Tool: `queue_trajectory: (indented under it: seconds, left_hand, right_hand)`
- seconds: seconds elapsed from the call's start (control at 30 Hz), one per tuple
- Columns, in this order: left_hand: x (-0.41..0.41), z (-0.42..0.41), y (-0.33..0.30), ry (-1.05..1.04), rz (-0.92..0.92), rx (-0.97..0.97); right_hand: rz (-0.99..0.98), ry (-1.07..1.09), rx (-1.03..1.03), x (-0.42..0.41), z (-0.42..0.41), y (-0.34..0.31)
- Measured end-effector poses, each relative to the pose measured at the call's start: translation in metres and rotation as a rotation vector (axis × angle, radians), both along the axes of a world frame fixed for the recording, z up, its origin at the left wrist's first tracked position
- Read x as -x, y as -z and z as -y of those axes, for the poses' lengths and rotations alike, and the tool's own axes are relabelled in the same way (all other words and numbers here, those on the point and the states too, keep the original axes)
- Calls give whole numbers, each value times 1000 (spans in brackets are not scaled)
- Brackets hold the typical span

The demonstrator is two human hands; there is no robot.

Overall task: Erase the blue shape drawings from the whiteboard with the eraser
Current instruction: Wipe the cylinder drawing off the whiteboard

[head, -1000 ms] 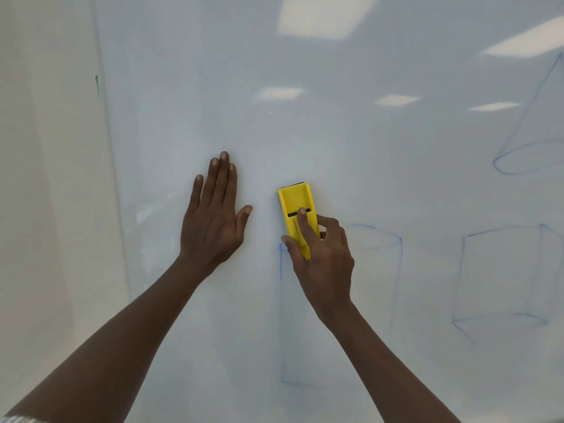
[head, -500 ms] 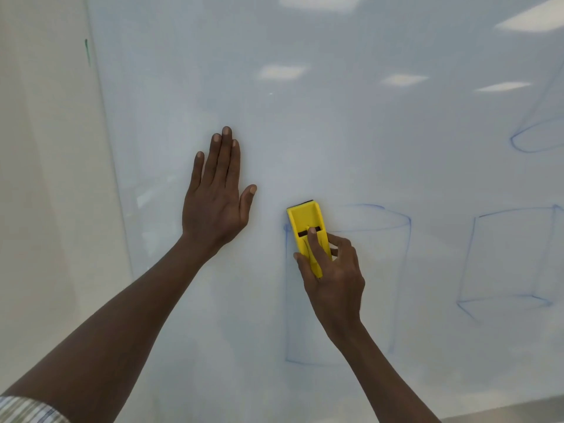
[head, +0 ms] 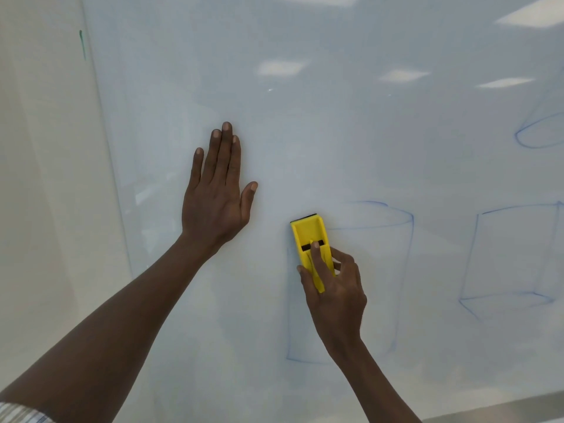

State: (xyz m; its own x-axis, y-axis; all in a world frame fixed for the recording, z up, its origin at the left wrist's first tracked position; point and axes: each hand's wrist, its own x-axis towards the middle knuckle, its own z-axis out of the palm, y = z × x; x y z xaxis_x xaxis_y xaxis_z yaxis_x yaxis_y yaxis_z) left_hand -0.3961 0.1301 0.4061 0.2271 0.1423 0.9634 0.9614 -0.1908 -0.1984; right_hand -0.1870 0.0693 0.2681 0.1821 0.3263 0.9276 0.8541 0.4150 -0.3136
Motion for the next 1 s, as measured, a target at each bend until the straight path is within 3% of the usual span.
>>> queue_trajectory:
  seconds: [0.13, 0.33, 0.47, 0.73, 1.0]
  left_hand:
    - [-1, 0, 0, 7, 0, 4]
    - [0, 0, 1, 6, 4, -4]
    - [0, 1, 1, 10, 3, -3]
    - [-1, 1, 1, 25, 2, -6]
    - [0, 1, 2, 11, 5, 7]
  right_hand:
    - [-42, 13, -4, 13, -2, -22]
    - [137, -33, -2, 30, 3, 11]
    - [99, -21, 25, 16, 5, 23]
    - [24, 22, -5, 26, 2, -11]
    - [108, -21, 83, 16, 11, 45]
